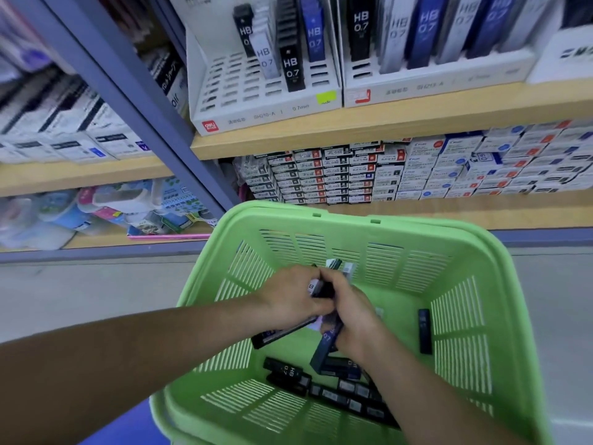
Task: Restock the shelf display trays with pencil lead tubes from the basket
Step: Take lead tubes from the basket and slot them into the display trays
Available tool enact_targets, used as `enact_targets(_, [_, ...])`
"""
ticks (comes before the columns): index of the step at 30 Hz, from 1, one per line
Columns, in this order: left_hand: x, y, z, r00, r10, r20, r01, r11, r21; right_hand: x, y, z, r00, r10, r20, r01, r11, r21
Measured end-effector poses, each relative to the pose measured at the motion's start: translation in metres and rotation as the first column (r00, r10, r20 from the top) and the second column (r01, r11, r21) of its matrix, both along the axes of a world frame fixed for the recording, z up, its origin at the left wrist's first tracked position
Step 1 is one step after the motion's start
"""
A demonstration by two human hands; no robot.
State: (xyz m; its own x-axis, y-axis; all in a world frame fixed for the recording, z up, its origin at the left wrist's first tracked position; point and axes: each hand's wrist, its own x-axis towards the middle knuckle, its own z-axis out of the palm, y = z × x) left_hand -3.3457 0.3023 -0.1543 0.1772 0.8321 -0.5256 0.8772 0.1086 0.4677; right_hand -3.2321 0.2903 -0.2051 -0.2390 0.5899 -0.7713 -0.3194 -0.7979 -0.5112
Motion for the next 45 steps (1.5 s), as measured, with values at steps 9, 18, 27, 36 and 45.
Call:
enact_targets(9, [-0.032, 0.007, 0.048, 0.99, 0.056, 0.132, -0.067, 0.994, 0.083, 0.01, 0.006, 0.034, 0.985, 0.072, -0.156, -0.063, 0.996, 0.061])
enact_targets(18, [-0.023, 0.026, 0.04, 0.549, 0.606, 0.576, -0.784, 0.612, 0.104, -0.004, 0.002, 0.055, 0.974, 0.101, -0.204, -0.076, 0.989, 0.125])
enact_targets(27, [-0.007, 0.04, 0.043, 0.519, 0.611, 0.597, -0.755, 0.656, -0.015, -0.011, 0.003, 0.065, 0.991, 0.085, -0.099, -0.053, 0.954, 0.295])
enact_targets(36, [-0.03, 0.022, 0.079, 0.802, 0.263, 0.536, -0.003, 0.899, -0.437, 0.019, 0.03, 0.107, 0.95, -0.159, -0.269, 0.262, 0.874, 0.41])
enact_targets(45, [-0.037, 0.041, 0.098, 0.928, -0.105, 0.358, 0.187, 0.961, -0.204, 0.044, 0.046, 0.126, 0.918, -0.188, -0.348, 0.344, 0.813, 0.469])
